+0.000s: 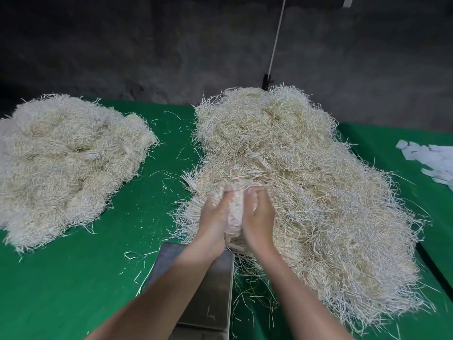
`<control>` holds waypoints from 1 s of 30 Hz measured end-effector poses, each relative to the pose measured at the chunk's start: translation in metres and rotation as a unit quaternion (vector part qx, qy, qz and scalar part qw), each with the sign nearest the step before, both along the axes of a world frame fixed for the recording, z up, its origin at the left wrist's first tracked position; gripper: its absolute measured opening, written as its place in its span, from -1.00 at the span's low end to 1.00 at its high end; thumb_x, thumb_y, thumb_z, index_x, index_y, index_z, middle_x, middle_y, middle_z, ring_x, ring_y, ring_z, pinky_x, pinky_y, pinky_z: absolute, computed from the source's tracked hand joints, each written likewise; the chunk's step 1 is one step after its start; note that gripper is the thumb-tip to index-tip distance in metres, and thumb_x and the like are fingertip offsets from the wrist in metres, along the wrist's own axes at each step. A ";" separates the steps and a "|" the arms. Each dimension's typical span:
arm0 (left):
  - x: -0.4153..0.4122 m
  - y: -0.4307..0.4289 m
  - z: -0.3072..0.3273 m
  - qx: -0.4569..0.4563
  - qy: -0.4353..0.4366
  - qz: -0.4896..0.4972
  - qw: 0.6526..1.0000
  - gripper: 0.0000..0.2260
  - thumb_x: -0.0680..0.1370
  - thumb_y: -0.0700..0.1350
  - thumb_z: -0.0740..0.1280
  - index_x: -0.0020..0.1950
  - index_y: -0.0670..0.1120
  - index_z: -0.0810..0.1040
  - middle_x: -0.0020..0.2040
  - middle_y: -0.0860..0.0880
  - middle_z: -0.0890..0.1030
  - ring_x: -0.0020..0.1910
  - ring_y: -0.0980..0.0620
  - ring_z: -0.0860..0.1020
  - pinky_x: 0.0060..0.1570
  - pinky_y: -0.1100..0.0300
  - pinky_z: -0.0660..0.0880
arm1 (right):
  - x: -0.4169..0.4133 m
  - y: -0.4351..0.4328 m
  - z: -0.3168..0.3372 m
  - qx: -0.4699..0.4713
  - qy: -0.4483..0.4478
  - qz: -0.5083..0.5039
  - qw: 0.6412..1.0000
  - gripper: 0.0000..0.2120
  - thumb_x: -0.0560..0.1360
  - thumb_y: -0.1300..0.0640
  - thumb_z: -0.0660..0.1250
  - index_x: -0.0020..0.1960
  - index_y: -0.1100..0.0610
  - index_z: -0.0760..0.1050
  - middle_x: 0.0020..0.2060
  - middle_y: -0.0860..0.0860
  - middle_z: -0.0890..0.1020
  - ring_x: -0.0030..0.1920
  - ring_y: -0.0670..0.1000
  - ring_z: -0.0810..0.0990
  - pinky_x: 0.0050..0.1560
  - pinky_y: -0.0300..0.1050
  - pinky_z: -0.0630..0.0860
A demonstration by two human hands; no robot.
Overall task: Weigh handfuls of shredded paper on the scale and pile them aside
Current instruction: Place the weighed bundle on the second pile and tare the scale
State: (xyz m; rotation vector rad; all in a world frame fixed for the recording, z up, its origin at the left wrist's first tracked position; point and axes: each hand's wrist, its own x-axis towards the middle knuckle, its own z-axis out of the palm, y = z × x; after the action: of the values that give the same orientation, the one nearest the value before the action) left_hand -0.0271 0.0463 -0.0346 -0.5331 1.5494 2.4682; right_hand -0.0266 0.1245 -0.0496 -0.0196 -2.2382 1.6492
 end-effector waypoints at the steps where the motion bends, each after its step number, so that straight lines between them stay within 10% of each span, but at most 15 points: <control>1: -0.009 -0.002 0.003 -0.021 -0.007 0.068 0.997 -0.54 0.44 0.12 0.37 0.15 -0.19 0.48 -0.15 -0.16 0.65 -0.33 0.01 0.65 -0.38 0.17 0.56 | 0.010 -0.011 -0.009 0.042 0.022 0.011 0.999 -0.78 0.62 0.02 0.10 -0.16 0.04 0.39 -0.25 -0.02 0.49 -0.28 -0.08 0.44 -0.26 -0.17 0.31; 7: 0.000 0.013 -0.007 -0.116 -0.033 0.106 0.987 -0.45 0.54 0.25 0.19 0.20 -0.23 0.39 -0.27 -0.07 0.61 -0.31 0.06 0.61 -0.36 0.27 0.48 | -0.016 0.007 0.014 -0.033 -0.024 -0.013 0.999 -0.60 0.63 0.11 0.14 -0.39 0.06 0.29 -0.49 -0.05 0.33 -0.49 -0.13 0.24 -0.45 -0.26 0.21; 10: -0.017 -0.006 0.005 -0.124 -0.007 0.087 0.988 -0.48 0.57 0.27 0.07 -0.15 -0.16 0.50 -0.41 -0.02 0.57 -0.51 0.12 0.55 -0.50 0.37 0.42 | 0.008 -0.018 -0.001 -0.047 -0.020 -0.003 0.999 -0.61 0.60 0.05 0.12 -0.40 0.01 0.36 -0.54 -0.07 0.38 -0.51 -0.14 0.25 -0.49 -0.23 0.21; 12: -0.021 -0.011 0.009 -0.089 -0.002 0.086 0.992 -0.51 0.59 0.23 0.05 -0.13 -0.14 0.52 -0.30 -0.05 0.63 -0.36 0.06 0.60 -0.34 0.28 0.51 | 0.017 -0.027 -0.004 -0.065 -0.022 0.032 0.997 -0.65 0.57 0.08 0.13 -0.39 0.00 0.40 -0.55 -0.08 0.38 -0.51 -0.13 0.26 -0.52 -0.25 0.21; 17: 0.003 0.004 0.003 -0.183 -0.043 0.009 0.982 -0.73 0.67 -0.05 0.09 -0.10 -0.12 0.50 -0.62 0.05 0.35 -0.70 0.19 0.36 -0.68 0.33 0.31 | -0.010 0.005 0.009 -0.078 -0.067 0.000 0.995 -0.63 0.58 0.29 0.21 -0.41 0.23 0.35 -0.48 0.06 0.32 -0.42 -0.05 0.23 -0.41 -0.21 0.18; 22: -0.013 -0.010 0.000 -0.148 0.009 0.055 0.987 -0.69 0.64 -0.24 0.12 0.34 -0.36 0.36 -0.01 -0.28 0.57 -0.24 0.12 0.37 -0.39 0.40 0.47 | 0.013 -0.023 -0.008 -0.106 -0.075 -0.007 0.992 -0.62 0.58 0.24 0.16 -0.39 0.01 0.35 -0.52 -0.11 0.41 -0.53 -0.15 0.30 -0.53 -0.28 0.22; 23: -0.009 -0.007 -0.001 -0.143 -0.001 0.034 0.989 -0.66 0.65 -0.14 0.15 0.38 -0.27 0.34 0.10 -0.33 0.55 0.15 -0.17 0.46 -0.34 0.32 0.54 | 0.003 -0.015 -0.006 -0.125 -0.095 -0.015 0.988 -0.63 0.59 0.26 0.15 -0.38 0.04 0.33 -0.49 -0.08 0.40 -0.50 -0.07 0.32 -0.49 -0.20 0.24; 27: -0.004 -0.004 -0.003 -0.208 0.003 -0.013 0.978 -0.50 0.56 0.23 0.12 0.35 -0.08 0.41 0.07 -0.32 0.56 0.14 -0.20 0.55 0.23 -0.02 0.45 | -0.006 -0.003 -0.004 -0.235 -0.143 -0.015 0.961 -0.80 0.60 0.26 0.14 -0.19 0.10 0.36 -0.22 0.06 0.49 -0.23 0.02 0.44 -0.19 -0.08 0.38; 28: -0.007 -0.009 0.002 -0.231 0.038 0.022 0.972 -0.57 0.56 0.25 0.11 0.14 -0.04 0.51 0.05 -0.10 0.20 -0.09 -0.07 0.61 0.09 0.22 0.51 | 0.001 -0.005 -0.003 -0.278 -0.156 0.004 0.948 -0.88 0.59 0.24 0.14 -0.06 0.08 0.41 -0.05 0.06 0.51 -0.04 0.04 0.49 0.01 -0.02 0.42; 30: -0.012 -0.020 0.008 -0.294 0.071 0.054 0.952 -0.66 0.55 0.28 0.07 -0.28 0.08 0.31 -0.38 0.20 0.22 -0.49 0.23 0.33 -0.44 0.48 0.31 | 0.011 -0.001 -0.003 -0.342 -0.167 0.022 0.924 -0.74 0.55 0.15 0.16 0.21 -0.03 0.42 0.15 -0.11 0.48 0.30 0.10 0.39 0.34 0.18 0.25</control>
State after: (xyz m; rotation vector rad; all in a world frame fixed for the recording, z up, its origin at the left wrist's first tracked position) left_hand -0.0393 0.0265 -0.0262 -0.5384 2.3891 2.1221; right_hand -0.0159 0.1234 -0.0525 -0.4596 -1.7474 2.5244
